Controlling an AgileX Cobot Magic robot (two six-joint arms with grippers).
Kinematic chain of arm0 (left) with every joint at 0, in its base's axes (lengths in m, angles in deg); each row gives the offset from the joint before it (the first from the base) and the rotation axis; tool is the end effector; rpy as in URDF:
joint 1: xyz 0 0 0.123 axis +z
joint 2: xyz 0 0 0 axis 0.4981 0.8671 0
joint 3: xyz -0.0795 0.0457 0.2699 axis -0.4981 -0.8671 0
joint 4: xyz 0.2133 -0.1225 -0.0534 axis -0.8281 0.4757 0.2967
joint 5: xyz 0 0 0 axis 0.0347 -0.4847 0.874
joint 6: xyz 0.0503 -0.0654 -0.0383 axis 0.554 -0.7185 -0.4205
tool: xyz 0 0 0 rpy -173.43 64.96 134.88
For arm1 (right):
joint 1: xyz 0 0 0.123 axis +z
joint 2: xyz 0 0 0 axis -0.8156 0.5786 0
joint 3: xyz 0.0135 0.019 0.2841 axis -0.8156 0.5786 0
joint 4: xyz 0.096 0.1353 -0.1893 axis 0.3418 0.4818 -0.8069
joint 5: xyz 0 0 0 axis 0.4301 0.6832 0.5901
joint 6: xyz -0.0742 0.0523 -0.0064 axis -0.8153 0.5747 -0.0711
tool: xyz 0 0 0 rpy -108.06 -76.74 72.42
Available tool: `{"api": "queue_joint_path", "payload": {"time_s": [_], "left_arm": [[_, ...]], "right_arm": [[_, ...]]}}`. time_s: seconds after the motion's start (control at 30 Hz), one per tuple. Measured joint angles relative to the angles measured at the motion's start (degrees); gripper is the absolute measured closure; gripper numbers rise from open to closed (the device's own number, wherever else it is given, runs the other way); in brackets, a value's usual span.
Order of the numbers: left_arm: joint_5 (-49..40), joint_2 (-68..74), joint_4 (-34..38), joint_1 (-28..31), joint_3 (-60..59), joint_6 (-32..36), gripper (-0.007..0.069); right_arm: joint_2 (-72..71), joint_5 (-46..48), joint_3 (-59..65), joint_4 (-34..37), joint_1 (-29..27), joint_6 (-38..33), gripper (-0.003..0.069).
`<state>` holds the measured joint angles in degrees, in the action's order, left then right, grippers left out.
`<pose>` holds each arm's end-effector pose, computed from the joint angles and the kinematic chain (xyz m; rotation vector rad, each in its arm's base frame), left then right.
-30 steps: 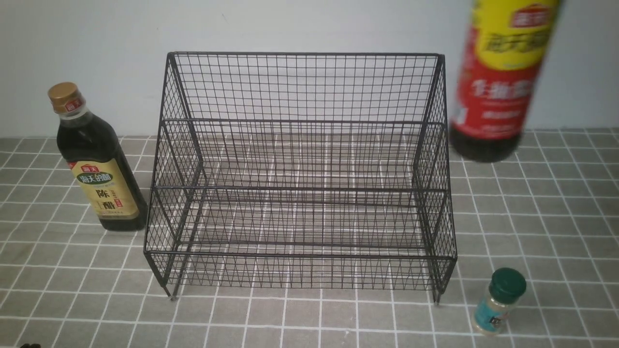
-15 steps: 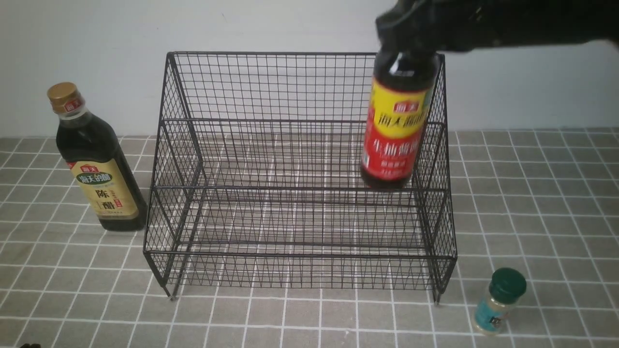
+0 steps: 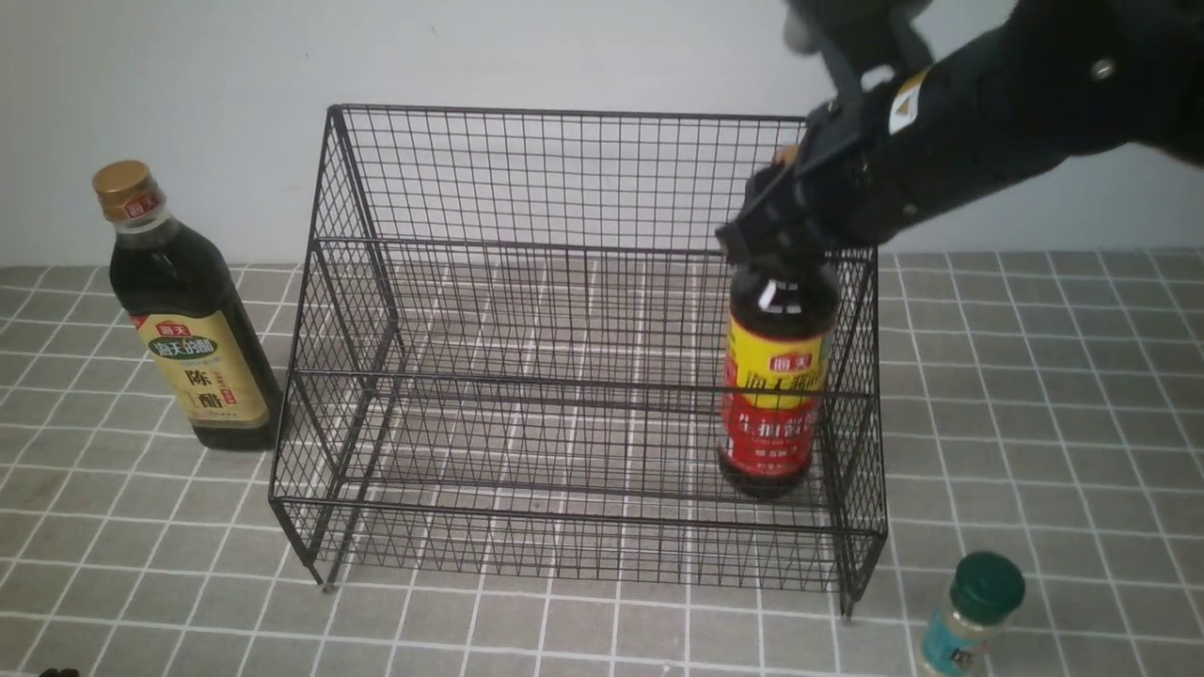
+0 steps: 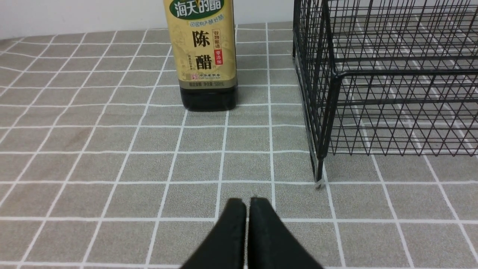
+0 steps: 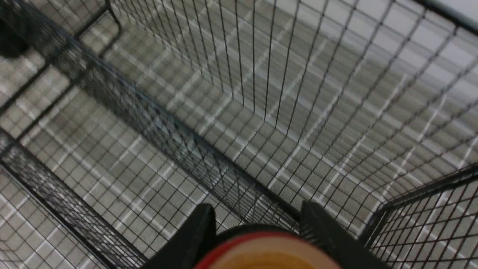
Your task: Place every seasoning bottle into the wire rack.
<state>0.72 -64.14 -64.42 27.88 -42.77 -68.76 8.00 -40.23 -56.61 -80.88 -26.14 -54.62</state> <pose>0.0523 -0.0028 0.1707 0.0557 1.8745 -0.0238 0.3221 0.1836 0.3293 -0.6737 2.3994 0.3060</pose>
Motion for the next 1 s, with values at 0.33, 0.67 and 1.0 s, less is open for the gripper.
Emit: {"api": "queue_joint_path", "payload": {"time_s": [0.33, 0.67, 1.0], "left_arm": [[0.0, 0.0, 0.0, 0.0, 0.0, 0.0, 0.0631], [6.8, 0.0, 1.7, 0.0, -0.1, -5.1, 0.0631], [31.7, 0.0, 9.2, 0.0, -0.1, -10.6, 0.0631]], "right_arm": [[1.1, 0.4, -0.5, 1.2, 0.1, 0.3, 0.0298], [-7.1, 3.1, -0.2, 0.7, 0.1, 0.3, 0.0197], [-24.9, 6.6, -0.2, -0.2, 0.1, 0.4, 0.0195]]}}
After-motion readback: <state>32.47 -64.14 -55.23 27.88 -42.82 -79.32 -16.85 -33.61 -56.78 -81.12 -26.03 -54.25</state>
